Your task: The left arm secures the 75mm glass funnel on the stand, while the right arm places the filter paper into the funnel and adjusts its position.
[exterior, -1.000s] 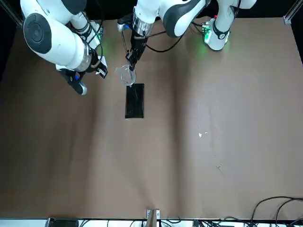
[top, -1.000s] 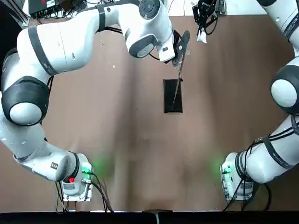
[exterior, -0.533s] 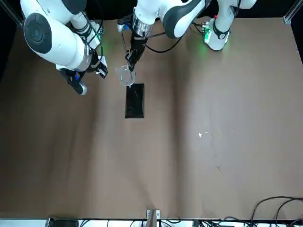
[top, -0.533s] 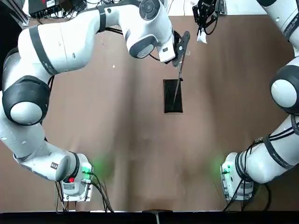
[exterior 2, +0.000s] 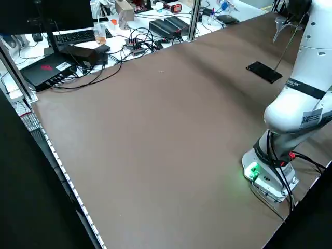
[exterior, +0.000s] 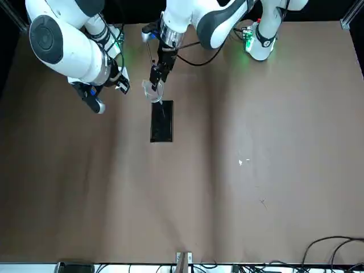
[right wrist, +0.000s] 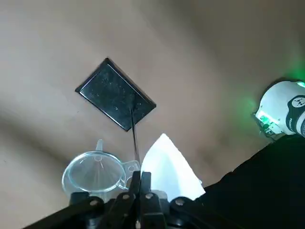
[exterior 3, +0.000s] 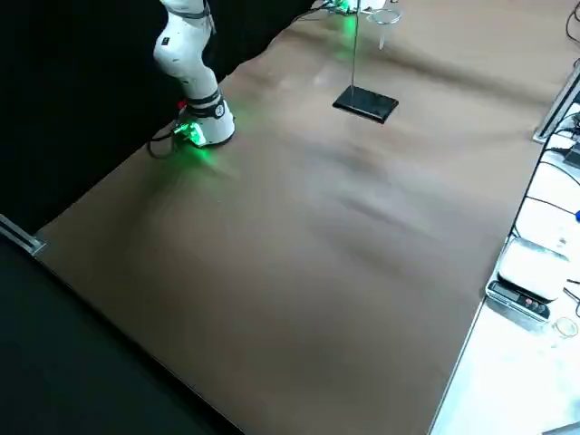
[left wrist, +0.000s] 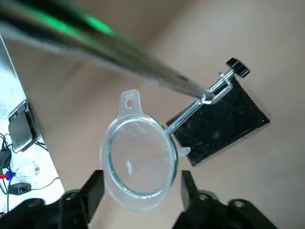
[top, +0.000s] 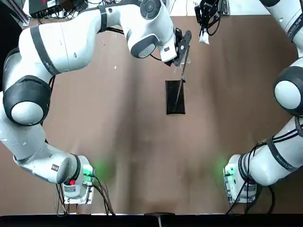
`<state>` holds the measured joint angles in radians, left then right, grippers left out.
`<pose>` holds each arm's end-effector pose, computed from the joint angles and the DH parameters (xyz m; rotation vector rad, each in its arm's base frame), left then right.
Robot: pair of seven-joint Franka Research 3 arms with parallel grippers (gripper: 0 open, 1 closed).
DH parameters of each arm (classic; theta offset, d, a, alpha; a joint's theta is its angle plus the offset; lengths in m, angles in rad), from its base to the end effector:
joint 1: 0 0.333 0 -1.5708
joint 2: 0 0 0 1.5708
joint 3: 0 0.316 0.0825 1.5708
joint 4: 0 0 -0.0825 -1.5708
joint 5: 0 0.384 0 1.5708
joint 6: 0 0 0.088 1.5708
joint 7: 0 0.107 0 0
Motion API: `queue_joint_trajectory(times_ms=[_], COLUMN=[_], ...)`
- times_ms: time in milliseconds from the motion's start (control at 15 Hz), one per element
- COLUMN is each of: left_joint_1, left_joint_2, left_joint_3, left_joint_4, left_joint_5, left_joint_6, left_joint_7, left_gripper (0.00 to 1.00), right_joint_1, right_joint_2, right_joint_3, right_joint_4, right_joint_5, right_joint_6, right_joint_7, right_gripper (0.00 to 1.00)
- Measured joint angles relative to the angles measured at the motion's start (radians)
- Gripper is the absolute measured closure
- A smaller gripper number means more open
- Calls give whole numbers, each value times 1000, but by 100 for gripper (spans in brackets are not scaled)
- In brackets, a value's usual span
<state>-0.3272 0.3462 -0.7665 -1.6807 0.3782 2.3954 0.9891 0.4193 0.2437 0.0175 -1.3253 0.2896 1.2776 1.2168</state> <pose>0.3650 -0.5684 0.4968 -1.3385 2.6727 -0.7277 0.5231 0.2830 0.5807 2.8556 -1.1020 -0.6372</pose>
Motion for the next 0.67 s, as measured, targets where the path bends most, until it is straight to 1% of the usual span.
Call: queue_joint_trajectory(times_ms=[133,200,467,667], left_joint_1=[5,6,6,10], left_joint_2=[4,4,1,-14], left_joint_3=[0,0,-1,-3], left_joint_4=[0,0,7,14], left_joint_5=[1,1,1,-3], left_joint_6=[0,2,6,-7], left_joint_7=[0,-3,-52,-123], left_gripper=[7,0,0,0], right_joint_1=[0,0,0,0], right_joint_2=[0,0,0,0], right_joint_3=[0,0,0,0], right_joint_4=[0,0,0,0], right_joint_5=[0,0,0,0], right_joint_6=[0,0,0,3], right_joint_7=[1,1,2,3], right_gripper=[99,99,99,99])
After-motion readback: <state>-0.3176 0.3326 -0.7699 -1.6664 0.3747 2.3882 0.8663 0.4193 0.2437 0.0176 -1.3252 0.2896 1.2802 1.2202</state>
